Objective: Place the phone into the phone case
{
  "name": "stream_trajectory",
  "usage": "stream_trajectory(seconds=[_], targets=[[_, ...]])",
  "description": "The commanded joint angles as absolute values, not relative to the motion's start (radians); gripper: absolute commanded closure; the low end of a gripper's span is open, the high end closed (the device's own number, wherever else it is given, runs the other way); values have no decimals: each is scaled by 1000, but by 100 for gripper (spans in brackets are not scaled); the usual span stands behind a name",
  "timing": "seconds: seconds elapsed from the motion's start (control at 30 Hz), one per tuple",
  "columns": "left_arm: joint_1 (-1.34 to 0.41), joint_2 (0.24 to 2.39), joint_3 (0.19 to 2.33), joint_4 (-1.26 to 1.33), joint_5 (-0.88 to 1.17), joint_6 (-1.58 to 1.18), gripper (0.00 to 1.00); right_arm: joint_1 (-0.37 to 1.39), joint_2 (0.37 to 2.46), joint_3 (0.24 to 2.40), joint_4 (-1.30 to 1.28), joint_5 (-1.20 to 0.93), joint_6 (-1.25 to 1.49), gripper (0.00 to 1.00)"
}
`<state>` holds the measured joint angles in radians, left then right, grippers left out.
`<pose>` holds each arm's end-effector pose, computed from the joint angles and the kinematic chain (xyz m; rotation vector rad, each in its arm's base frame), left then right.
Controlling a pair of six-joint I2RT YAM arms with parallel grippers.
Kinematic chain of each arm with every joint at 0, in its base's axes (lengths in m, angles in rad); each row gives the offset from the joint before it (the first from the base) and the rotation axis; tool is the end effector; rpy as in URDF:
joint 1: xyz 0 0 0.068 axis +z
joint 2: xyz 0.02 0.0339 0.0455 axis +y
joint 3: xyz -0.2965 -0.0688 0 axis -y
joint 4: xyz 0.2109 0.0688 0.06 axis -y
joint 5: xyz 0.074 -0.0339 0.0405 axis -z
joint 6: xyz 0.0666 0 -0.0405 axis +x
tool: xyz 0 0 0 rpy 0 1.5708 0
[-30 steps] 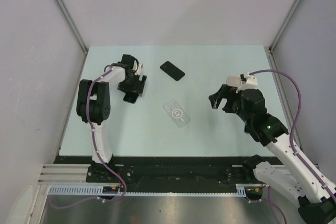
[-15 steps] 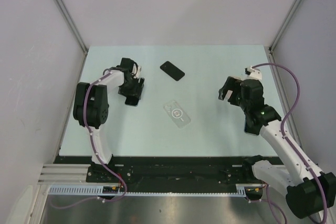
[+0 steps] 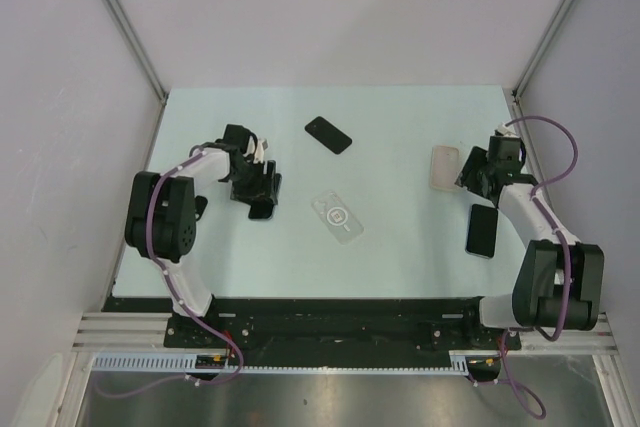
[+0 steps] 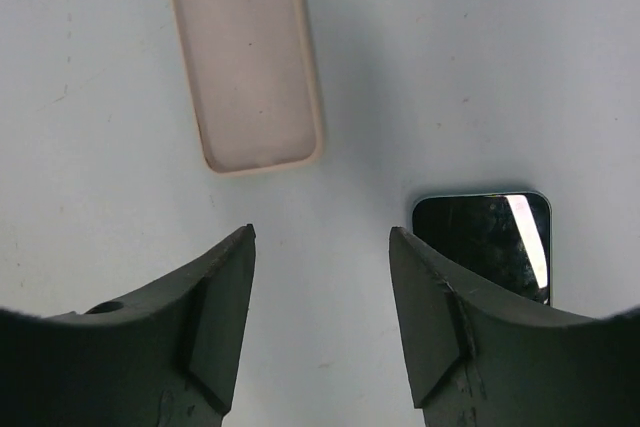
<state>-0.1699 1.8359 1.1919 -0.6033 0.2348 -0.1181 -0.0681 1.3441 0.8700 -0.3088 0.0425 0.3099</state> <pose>0.3389 -0.0739 0.1894 0.1277 2.8267 -0.3965 0.2672 -0.0211 0.2604 0.4626 2.3079 0.0683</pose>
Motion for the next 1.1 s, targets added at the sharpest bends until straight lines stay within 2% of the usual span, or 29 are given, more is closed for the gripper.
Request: stream_trajectory(seconds=[0.0, 0.03, 0.13, 0.4, 0.8, 0.9, 1.03, 1.07], targets=[[-176, 1807, 1137, -615, 236, -160, 32, -123, 1402, 926, -275, -41, 270, 42], [-176, 1809, 1134, -612, 230, -163, 32, -130, 1417, 931, -264, -49, 271, 48], [-176, 1830, 1144, -609, 250, -170, 33, -147, 1485, 971, -262, -64, 276, 55], [-176, 1832, 1149, -601, 294, -189, 34, -126, 1670, 1081, -279, -49, 250, 61], [-176, 1836, 1149, -606, 293, -196, 35, -83, 1839, 1158, -327, -14, 187, 64], [-176, 1833, 1146, -606, 293, -198, 36, -71, 1859, 1160, -331, -8, 176, 72], [-184, 1824, 1143, -610, 273, -199, 35, -41, 1862, 1163, -348, 0, 163, 94], [-189, 1822, 1149, -617, 234, -196, 35, -32, 1855, 1163, -354, 32, 161, 97]])
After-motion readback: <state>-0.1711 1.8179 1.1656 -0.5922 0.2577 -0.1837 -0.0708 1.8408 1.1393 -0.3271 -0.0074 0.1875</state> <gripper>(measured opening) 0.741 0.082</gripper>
